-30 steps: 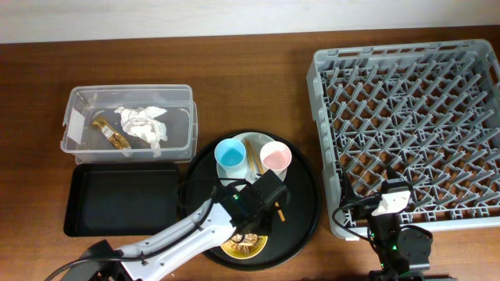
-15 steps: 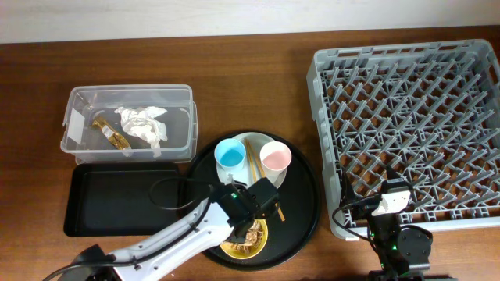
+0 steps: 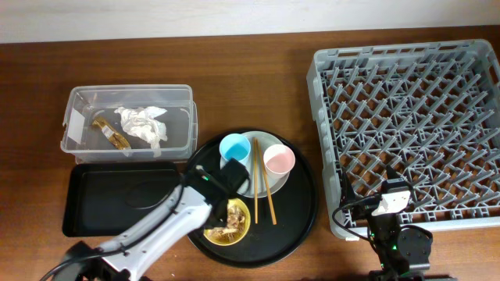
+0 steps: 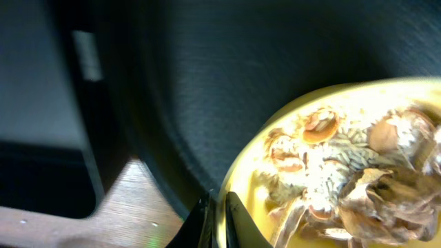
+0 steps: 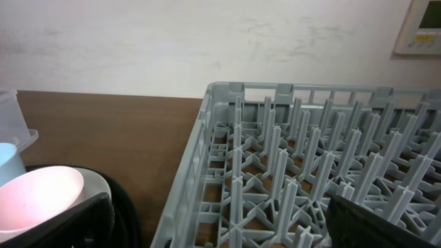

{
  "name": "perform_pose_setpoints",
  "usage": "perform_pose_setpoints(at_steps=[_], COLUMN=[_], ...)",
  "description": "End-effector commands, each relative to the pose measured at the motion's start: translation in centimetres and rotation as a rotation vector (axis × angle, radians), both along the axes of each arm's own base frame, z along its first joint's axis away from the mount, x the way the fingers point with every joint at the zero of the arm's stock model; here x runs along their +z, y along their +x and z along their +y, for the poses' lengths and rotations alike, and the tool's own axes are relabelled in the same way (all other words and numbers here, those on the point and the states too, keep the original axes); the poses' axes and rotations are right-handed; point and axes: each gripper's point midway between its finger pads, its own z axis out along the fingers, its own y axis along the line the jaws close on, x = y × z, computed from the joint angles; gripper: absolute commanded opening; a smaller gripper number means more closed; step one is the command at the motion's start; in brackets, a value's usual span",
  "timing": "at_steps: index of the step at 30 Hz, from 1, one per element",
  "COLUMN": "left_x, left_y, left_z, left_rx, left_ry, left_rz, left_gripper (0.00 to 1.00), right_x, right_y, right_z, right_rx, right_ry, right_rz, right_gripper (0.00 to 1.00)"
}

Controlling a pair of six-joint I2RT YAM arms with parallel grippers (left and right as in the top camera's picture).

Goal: Sort waste into correct bins and load items into the dishwasher rack
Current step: 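Grasp the yellow bowl of food scraps with the left gripper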

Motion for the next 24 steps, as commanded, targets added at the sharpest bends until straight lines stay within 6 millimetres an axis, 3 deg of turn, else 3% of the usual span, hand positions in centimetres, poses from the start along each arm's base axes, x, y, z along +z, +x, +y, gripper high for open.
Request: perform_pose_setpoints(at_steps=[1,3,4,5,7,10,12,19,21,23,24], left_x=[2.4,4.0,4.7,6.0,7.1,6.3,5.5,0.9,0.5,0.5,0.4], left_y=[2.8,3.5,3.9,4.2,2.5,-1.5,-2.1,-0.8,0.2,0.4,0.5], left_z=[1.4,1.8,1.6,0.4,-3.7,-9.3,-11.2,-11.1,-10.8,-11.0,-11.1], left_rx=[0.113,0.099,0.092,0.088,-0.011,-0.199,-0.246,-0.21,-0.209,-0.199,-0.199], left_ry=[-0.036,-0.049,-0.06,-0.127,-0.294,-0.33,-0.359,-0.217,-0.176,-0.182,-0.187], left_rz=[-0.083,-0.107,-0.125,-0.136,-0.094,-0.067,-0.085,-0.06,-0.101,-0.112,-0.116], left_gripper=[0.24,0.59,0.6,0.58,0.43,0.36,0.37,0.37,0.36,0.2,0.2], right_x=[-0.2,-0.2,-0.2,-0.2,-0.2,-0.2,-0.2,-0.2,-0.2,-0.2,-0.2], right_y=[0.0,0.0,0.0,0.0,0.0,0.0,0.0,0.0,0.0,0.0,0.0], right_z=[-0.1,-0.1,-0.1,-0.1,-0.1,-0.1,-0.1,-0.1,-0.1,-0.1,-0.1], right_rx=[-0.006,-0.006,-0.006,-0.006,-0.006,-0.006,-0.006,-0.006,-0.006,-0.006,-0.006], right_ry=[0.005,0.005,0.005,0.005,0.005,0.005,0.005,0.005,0.005,0.005,0.005], right_rz=[0.003,0.003,0.003,0.003,0.003,0.003,0.003,0.003,0.004,0.003,0.003], right_gripper=[0.99,0.99,0.99,0.99,0.99,0.99,0.99,0.99,0.99,0.99,0.99])
